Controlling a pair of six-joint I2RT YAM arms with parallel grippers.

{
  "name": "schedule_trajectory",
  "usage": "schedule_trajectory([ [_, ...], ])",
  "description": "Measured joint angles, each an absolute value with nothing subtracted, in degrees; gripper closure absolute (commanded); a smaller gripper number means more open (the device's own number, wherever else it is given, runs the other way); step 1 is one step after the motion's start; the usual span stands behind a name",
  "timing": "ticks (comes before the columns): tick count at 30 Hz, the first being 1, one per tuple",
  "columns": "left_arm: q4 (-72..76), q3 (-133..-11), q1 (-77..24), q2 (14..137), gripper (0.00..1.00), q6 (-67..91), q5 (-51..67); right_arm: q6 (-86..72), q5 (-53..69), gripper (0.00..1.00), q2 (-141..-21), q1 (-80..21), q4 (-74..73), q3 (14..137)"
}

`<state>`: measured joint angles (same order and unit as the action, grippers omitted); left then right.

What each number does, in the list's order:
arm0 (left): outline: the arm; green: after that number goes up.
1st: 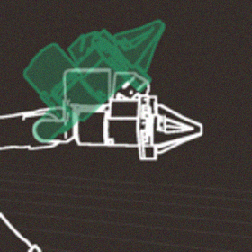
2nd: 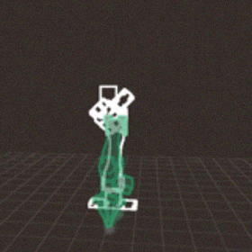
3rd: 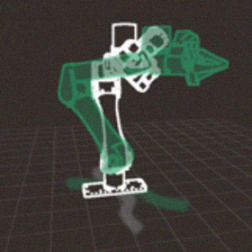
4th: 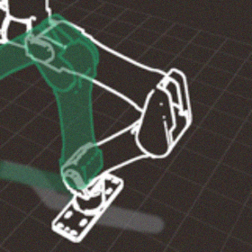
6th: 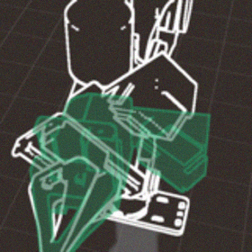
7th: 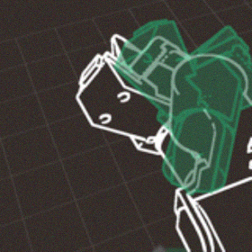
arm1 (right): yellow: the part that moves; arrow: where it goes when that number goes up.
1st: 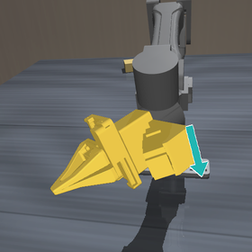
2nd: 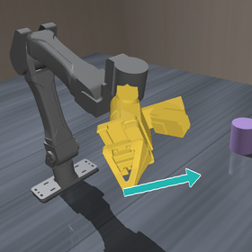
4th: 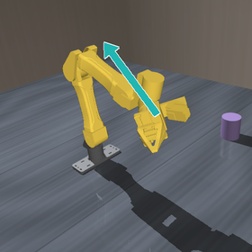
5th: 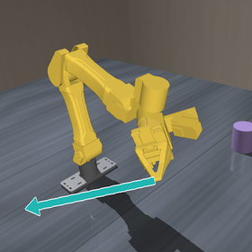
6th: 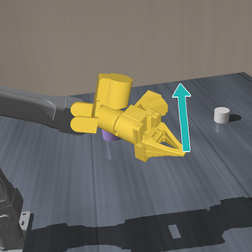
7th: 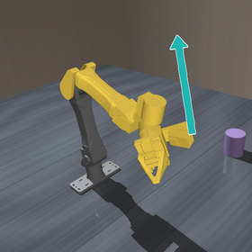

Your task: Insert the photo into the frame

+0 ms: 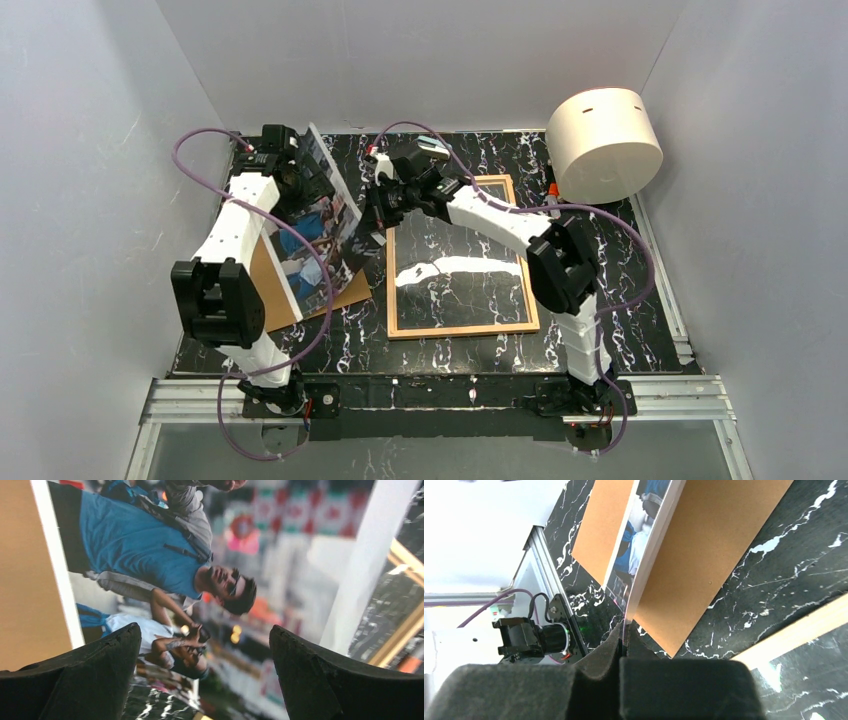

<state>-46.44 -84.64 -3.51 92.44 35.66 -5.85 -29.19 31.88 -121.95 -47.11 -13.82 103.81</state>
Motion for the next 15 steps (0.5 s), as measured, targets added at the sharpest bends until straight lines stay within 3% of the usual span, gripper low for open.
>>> schedule_trajectory([
  [7, -39.55, -85.52, -2.0, 95.02, 0.02, 40.47, 5.82, -24.01, 24.56, 0.99, -117.73, -49.65, -15.59, 99.48],
  [15, -32.47, -85.97, -1.91, 93.62, 0.06, 43.35, 9.41, -20.75, 18.65, 0.99, -117.71, -51.77, -19.57, 98.08],
])
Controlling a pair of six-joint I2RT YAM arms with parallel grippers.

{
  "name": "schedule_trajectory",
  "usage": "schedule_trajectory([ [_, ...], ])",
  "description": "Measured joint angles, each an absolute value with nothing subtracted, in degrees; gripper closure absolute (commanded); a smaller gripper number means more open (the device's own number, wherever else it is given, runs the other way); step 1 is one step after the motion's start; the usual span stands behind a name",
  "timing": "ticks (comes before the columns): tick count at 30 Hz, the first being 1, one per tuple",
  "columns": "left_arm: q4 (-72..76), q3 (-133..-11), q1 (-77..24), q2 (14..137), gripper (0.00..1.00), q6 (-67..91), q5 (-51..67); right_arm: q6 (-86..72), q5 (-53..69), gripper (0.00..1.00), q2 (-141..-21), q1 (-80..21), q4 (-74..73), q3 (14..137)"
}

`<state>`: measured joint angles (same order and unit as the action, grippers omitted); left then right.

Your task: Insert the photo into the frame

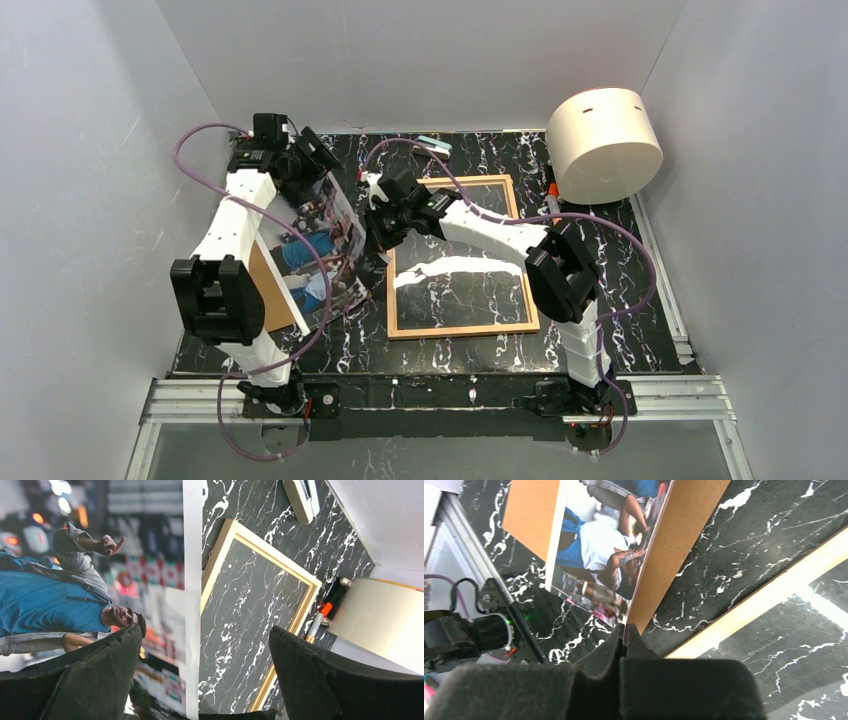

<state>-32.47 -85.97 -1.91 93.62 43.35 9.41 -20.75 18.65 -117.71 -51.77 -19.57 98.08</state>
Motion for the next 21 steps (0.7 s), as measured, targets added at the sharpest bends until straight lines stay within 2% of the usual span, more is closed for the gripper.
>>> schedule_trajectory([
  [6, -36.91, -90.7, -1.93, 101.75, 0.2, 42.61, 12.16, -17.21, 11.99, 0.99, -117.69, -53.91, -21.17, 98.1],
  [9, -39.9, -90.67, -1.93, 104.64, 0.31, 41.91, 12.1, -15.92, 8.58, 0.99, -117.69, -55.86, -22.76, 98.59],
  [21, -48.31, -93.56, -1.93, 105.47, 0.86, 36.01, 9.13, -14.28, 2.72, 0.99, -117.84, -58.17, -26.26, 103.2],
])
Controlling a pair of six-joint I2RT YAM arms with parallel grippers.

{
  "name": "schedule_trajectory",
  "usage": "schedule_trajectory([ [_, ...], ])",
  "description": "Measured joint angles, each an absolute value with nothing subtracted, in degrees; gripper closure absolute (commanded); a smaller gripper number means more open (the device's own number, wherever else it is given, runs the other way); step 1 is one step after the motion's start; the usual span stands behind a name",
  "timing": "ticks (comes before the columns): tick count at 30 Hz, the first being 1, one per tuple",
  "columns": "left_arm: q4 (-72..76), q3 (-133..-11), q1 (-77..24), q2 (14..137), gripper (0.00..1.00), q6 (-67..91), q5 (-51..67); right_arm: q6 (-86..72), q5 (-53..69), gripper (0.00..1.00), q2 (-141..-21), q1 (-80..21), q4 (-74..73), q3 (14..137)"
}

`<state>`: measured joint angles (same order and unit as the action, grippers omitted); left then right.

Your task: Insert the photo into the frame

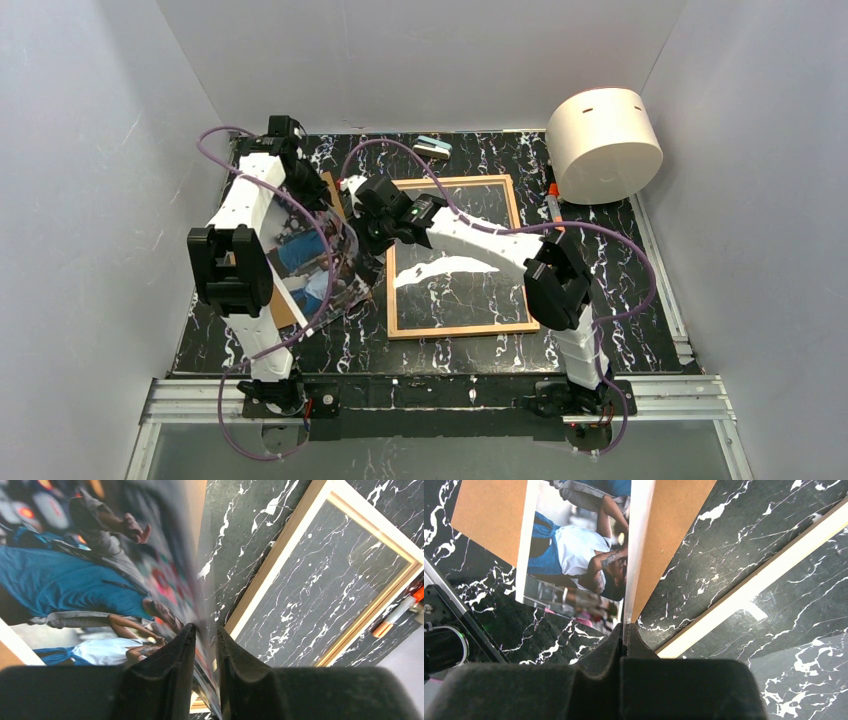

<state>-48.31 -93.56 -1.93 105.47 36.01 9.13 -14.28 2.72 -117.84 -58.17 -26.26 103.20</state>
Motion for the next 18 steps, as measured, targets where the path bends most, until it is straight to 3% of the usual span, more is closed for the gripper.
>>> schedule_trajectory([
  [3, -50.33, -97.36, -1.93, 107.31, 1.0, 33.69, 8.47, -14.31, 1.98, 0.99, -118.3, -58.13, -27.29, 105.16],
  [4, -50.7, -98.24, -1.93, 107.77, 1.0, 33.08, 8.34, -14.35, 1.76, 0.97, -118.43, -58.13, -27.46, 105.65],
  [5, -50.98, -98.7, -1.93, 108.01, 1.0, 32.67, 8.32, -14.39, 1.63, 0.87, -118.58, -58.13, -27.79, 106.17],
  [8, -51.81, -99.63, -1.93, 108.29, 1.0, 31.48, 8.36, -14.96, 1.61, 0.46, -118.8, -58.08, -28.93, 107.28],
  [10, -52.18, -100.29, -1.93, 108.29, 1.0, 30.89, 8.51, -15.14, 1.83, 0.32, -118.78, -57.89, -28.97, 107.37],
  [13, -52.27, -101.47, -1.93, 108.29, 1.0, 30.2, 9.06, -15.75, 4.71, 0.24, -118.28, -57.01, -28.29, 106.54],
  [18, -50.89, -103.15, -1.91, 108.01, 1.0, 29.41, 12.16, -20.16, 13.82, 0.22, -111.96, -50.76, -24.47, 100.07],
])
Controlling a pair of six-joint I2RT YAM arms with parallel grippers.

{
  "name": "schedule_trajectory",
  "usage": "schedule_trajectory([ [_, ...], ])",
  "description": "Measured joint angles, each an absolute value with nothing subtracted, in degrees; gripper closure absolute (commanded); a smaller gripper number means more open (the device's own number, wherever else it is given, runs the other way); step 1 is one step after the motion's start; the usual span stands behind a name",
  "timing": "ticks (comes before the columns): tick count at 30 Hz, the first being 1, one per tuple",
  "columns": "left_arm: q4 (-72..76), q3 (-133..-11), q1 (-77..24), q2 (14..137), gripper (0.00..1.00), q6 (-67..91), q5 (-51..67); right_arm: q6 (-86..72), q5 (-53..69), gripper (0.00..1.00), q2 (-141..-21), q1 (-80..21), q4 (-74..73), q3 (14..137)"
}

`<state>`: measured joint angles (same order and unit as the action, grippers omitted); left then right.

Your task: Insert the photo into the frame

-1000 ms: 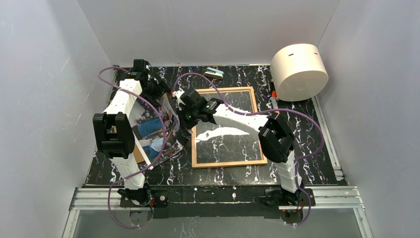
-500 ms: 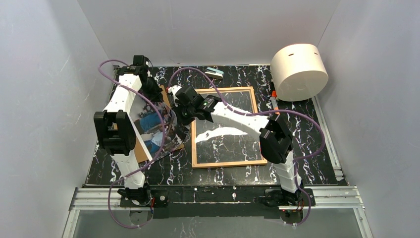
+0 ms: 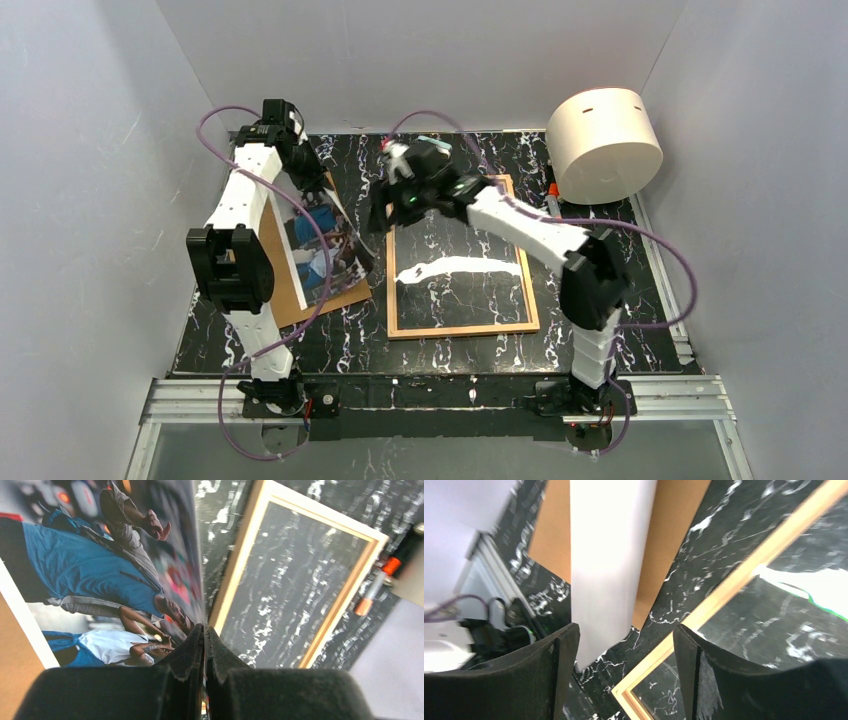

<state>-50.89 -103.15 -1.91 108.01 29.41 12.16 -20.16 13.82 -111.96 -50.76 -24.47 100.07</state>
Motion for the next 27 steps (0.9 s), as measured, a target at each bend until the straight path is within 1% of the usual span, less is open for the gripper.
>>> schedule_trajectory([
  [2, -49.39, -103.28, -1.93, 107.7, 1.0, 28.97, 15.25, -22.85, 17.21, 0.18, -107.66, -46.37, -21.1, 96.31],
  [4, -47.9, -103.28, -2.02, 107.35, 1.0, 28.23, 19.25, -27.0, 20.12, 0.18, -100.62, -40.69, -16.25, 90.89],
  [7, -45.12, -103.31, -2.81, 106.63, 1.0, 27.83, 25.3, -30.57, 18.96, 0.18, -95.68, -32.88, -15.29, 89.25],
  [10, -41.82, -103.31, -4.8, 105.45, 1.0, 28.67, 31.09, -33.17, 13.98, 0.2, -93.12, -27.35, -18.28, 91.48],
  [13, -37.45, -103.22, -7.6, 103.68, 1.0, 31.4, 36.82, -34.39, 8.93, 0.22, -93.01, -24.64, -22.28, 93.21],
  [16, -29.65, -101.41, -10.96, 100.49, 1.0, 36.47, 41.47, -35.46, 5.61, 0.23, -93.38, -22.28, -28.03, 93.1],
  [20, -13.39, -94.41, -14.57, 93.84, 1.0, 47.42, 46.44, -36.6, 2.83, 0.24, -93.43, -19.94, -32.71, 91.18],
  [24, 3.55, -87.77, -15.09, 89.8, 1.0, 60.4, 50.09, -37.52, 1.61, 0.25, -93.43, -18.68, -34.81, 88.23],
  [25, 5.91, -86.78, -14.98, 89.56, 1.0, 62.46, 50.63, -37.58, 1.48, 0.26, -93.43, -18.55, -35.51, 87.66],
  [27, 5.93, -86.13, -14.81, 90.06, 1.0, 63.13, 50.98, -37.69, 0.99, 0.26, -93.43, -18.39, -36.4, 86.96],
])
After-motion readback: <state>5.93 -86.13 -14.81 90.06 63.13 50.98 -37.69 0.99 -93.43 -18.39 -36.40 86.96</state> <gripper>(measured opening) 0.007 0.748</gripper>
